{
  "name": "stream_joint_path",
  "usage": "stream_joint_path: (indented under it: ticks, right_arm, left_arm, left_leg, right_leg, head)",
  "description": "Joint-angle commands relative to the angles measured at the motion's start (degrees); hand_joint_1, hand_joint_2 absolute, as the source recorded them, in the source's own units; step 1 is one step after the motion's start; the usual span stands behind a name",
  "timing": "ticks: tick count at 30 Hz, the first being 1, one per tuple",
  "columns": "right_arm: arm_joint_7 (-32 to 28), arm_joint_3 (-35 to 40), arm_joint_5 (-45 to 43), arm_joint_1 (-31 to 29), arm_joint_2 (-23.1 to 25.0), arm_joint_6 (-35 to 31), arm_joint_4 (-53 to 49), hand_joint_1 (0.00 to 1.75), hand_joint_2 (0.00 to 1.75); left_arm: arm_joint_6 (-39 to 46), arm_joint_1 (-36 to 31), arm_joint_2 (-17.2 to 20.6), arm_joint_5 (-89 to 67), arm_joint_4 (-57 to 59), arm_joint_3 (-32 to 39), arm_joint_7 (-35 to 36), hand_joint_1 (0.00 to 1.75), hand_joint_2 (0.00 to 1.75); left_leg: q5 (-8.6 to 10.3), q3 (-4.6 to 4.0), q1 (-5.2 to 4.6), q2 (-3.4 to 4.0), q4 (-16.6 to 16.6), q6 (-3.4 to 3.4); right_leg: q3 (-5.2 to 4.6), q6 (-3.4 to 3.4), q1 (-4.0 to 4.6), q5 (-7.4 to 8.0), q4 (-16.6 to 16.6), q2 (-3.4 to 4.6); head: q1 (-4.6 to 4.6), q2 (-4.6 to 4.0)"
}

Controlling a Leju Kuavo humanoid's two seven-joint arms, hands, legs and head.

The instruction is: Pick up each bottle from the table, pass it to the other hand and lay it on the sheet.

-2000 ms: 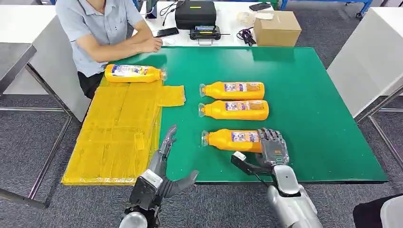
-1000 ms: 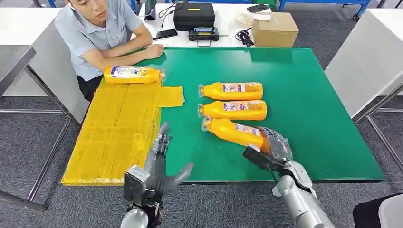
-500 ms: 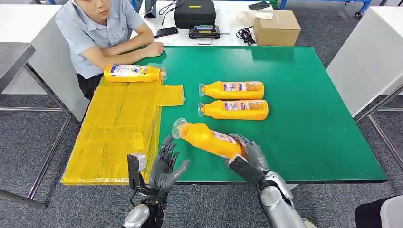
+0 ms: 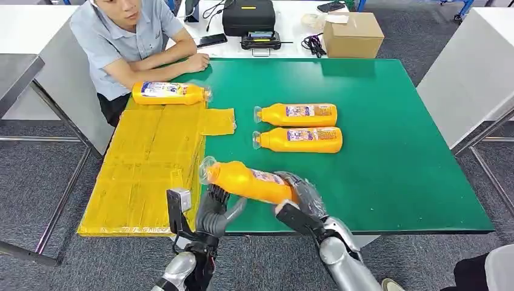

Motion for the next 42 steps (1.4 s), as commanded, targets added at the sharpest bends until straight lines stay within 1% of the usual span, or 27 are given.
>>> stream_joint_path:
  ticks: [1,2,4,7,9,12,17,18,23,24,26,30,32,34,37,38,39,40,41,42]
  right_arm:
    - [1.1,4.8,-0.1,-5.0,0.1,-1.1,11.0,1.75,1.75]
    - [1.1,4.6,-0.5,-5.2,0.2,-1.6,11.6,1.75,1.75]
    - [1.1,4.7,-0.4,-5.3,0.2,-2.1,11.7,1.75,1.75]
    - [1.3,4.9,-0.3,-5.7,0.5,-2.2,11.8,1.75,1.75]
    - [0.9,5.8,0.3,-6.0,1.0,-2.9,11.6,1.75,1.75]
    - [0.7,7.1,0.4,-6.1,2.4,-3.3,10.2,1.75,1.75]
    - [0.7,7.3,0.0,-6.0,2.4,-3.3,9.5,1.75,1.75]
    - [0.4,7.7,-0.4,-5.9,2.5,-3.4,8.7,1.75,1.75]
    - [0.7,9.7,-1.5,-5.4,2.3,-3.2,5.0,1.75,1.75]
    - [0.9,10.2,-1.1,-5.3,2.2,-3.8,4.6,1.75,1.75]
    - [1.1,10.6,-1.2,-5.2,2.3,-3.8,4.6,1.75,1.75]
    - [1.1,10.8,-1.5,-5.3,2.2,-4.0,4.9,1.75,1.75]
    - [1.1,10.8,-1.5,-5.3,2.2,-4.0,4.9,1.75,1.75]
    - [1.1,10.8,-1.5,-5.3,2.2,-4.0,4.9,1.75,1.75]
    - [1.2,11.3,-2.1,-5.4,1.9,-4.5,5.5,1.75,1.75]
    - [1.2,11.1,-2.7,-5.2,1.9,-4.8,6.0,1.75,1.75]
    - [1.1,11.1,-3.0,-5.1,1.8,-4.8,6.3,1.75,1.75]
    - [1.1,11.1,-3.1,-5.1,1.8,-4.8,6.5,1.75,1.75]
    - [1.3,11.0,-3.4,-4.9,1.8,-4.8,7.0,1.47,1.75]
    - [1.7,10.9,-3.6,-4.7,1.9,-4.7,7.6,0.33,1.75]
  left_arm:
    - [1.1,-2.9,1.9,-1.1,-1.6,-3.4,-1.8,0.00,1.75]
    - [1.4,-2.7,2.2,-2.3,-2.1,-4.5,-2.5,0.00,1.75]
    - [1.0,-2.6,2.3,-2.5,-1.9,-5.4,-1.9,0.00,1.75]
    - [0.8,-2.8,2.3,-2.5,-1.4,-5.7,-1.9,0.00,1.75]
    - [2.4,-4.2,1.9,-3.0,1.4,-6.0,-0.4,0.00,1.75]
    - [2.3,-6.2,1.2,-1.7,5.6,-5.4,1.1,0.00,1.75]
    - [2.3,-6.4,0.9,-1.0,6.2,-4.9,1.0,0.00,1.75]
    - [2.0,-6.7,0.8,-0.2,6.7,-4.5,1.2,0.00,1.75]
    - [5.1,-8.7,-0.2,0.8,9.4,-2.6,-0.5,0.00,1.75]
    - [5.4,-9.1,-0.4,1.4,9.9,-1.9,-0.7,0.00,1.75]
    - [5.3,-9.5,-0.4,1.9,9.7,-1.5,-1.2,0.00,1.75]
    - [5.2,-9.3,-0.3,2.1,9.1,-1.6,-1.2,0.00,1.75]
    - [5.2,-9.3,-0.3,2.1,9.1,-1.6,-1.2,0.00,1.75]
    - [5.2,-9.3,-0.3,2.1,9.1,-1.6,-1.2,0.00,1.75]
    - [4.7,-8.5,0.1,3.1,6.5,-1.3,-2.9,0.02,1.75]
    - [5.9,-7.9,0.4,2.4,4.3,-1.6,-3.9,1.75,1.75]
    - [6.4,-7.6,0.6,2.2,3.0,-1.5,-4.4,1.75,1.75]
    - [6.9,-7.4,0.7,2.0,2.2,-1.4,-4.9,1.75,1.75]
    - [7.8,-7.0,0.9,1.7,0.8,-1.4,-5.4,1.75,1.75]
    - [8.7,-6.7,1.1,1.0,-0.2,-1.6,-5.8,1.75,1.75]
  left_leg:
    - [-0.06,0.13,0.07,0.07,0.0,-0.10]
    - [-0.10,0.21,0.09,0.09,0.0,-0.14]
    - [-0.07,0.14,0.06,0.00,0.0,-0.09]
    - [-0.06,0.12,0.04,0.00,0.0,-0.10]
    - [-0.09,0.17,0.07,0.03,0.0,-0.13]
    - [-0.07,0.13,0.06,0.03,0.0,-0.12]
    - [-0.03,0.07,0.04,-0.02,0.0,-0.08]
    - [-0.08,0.17,0.08,0.00,0.0,-0.13]
    - [-0.10,0.13,0.09,0.04,0.0,-0.14]
    - [-0.08,0.12,0.07,-0.04,0.0,-0.14]
    - [0.00,0.00,0.03,-0.13,0.0,-0.08]
    - [-0.09,0.12,0.10,-0.02,0.0,-0.15]
    - [-0.02,0.01,0.05,-0.10,0.0,-0.09]
    - [-0.07,0.08,0.07,-0.06,0.0,-0.12]
    - [-0.05,0.06,0.04,-0.07,0.0,-0.10]
    - [-0.03,0.02,0.05,-0.07,0.0,-0.09]
    - [-0.11,0.14,0.10,-0.01,0.0,-0.15]
    - [-0.05,0.04,0.06,-0.08,0.0,-0.10]
    - [-0.04,0.01,0.06,-0.08,0.0,-0.09]
    - [-0.08,0.08,0.08,-0.03,0.0,-0.12]
  right_leg:
    - [0.12,-0.11,0.08,-0.03,0.0,0.06]
    - [0.20,-0.16,0.10,-0.06,0.0,0.07]
    - [0.14,-0.11,0.06,-0.04,0.0,0.04]
    - [0.12,-0.11,0.05,-0.04,0.0,0.04]
    - [0.17,-0.15,0.08,-0.05,0.0,0.08]
    - [0.12,-0.15,0.07,-0.03,0.0,0.08]
    - [0.06,-0.09,0.04,-0.02,0.0,0.03]
    - [0.16,-0.15,0.09,-0.06,0.0,0.03]
    - [0.11,-0.15,0.09,-0.07,0.0,0.08]
    - [0.13,-0.15,0.07,-0.08,0.0,-0.01]
    - [0.02,-0.09,0.03,-0.02,0.0,-0.05]
    - [0.13,-0.17,0.10,-0.06,0.0,0.05]
    - [0.04,-0.09,0.05,-0.01,0.0,-0.01]
    - [0.10,-0.13,0.07,-0.06,0.0,0.02]
    - [0.07,-0.11,0.04,-0.05,0.0,0.01]
    - [0.04,-0.10,0.05,-0.03,0.0,0.02]
    - [0.14,-0.17,0.10,-0.08,0.0,0.05]
    - [0.07,-0.11,0.06,-0.04,0.0,0.00]
    - [0.04,-0.10,0.06,-0.03,0.0,0.01]
    - [0.10,-0.14,0.08,-0.06,0.0,0.04]
  head:
    - [0.00,0.00]
    - [0.00,0.00]
    - [0.02,0.00]
    - [0.00,0.00]
    - [0.00,0.00]
    - [0.00,0.00]
    - [0.00,0.00]
    - [0.00,0.00]
    - [0.00,0.00]
    - [0.02,0.00]
    - [0.00,0.00]
    - [0.00,0.00]
    - [0.02,0.00]
    - [0.00,0.00]
    - [0.02,0.00]
    - [0.00,0.00]
    - [0.00,0.00]
    - [0.00,0.00]
    - [0.02,0.00]
    - [0.02,0.00]
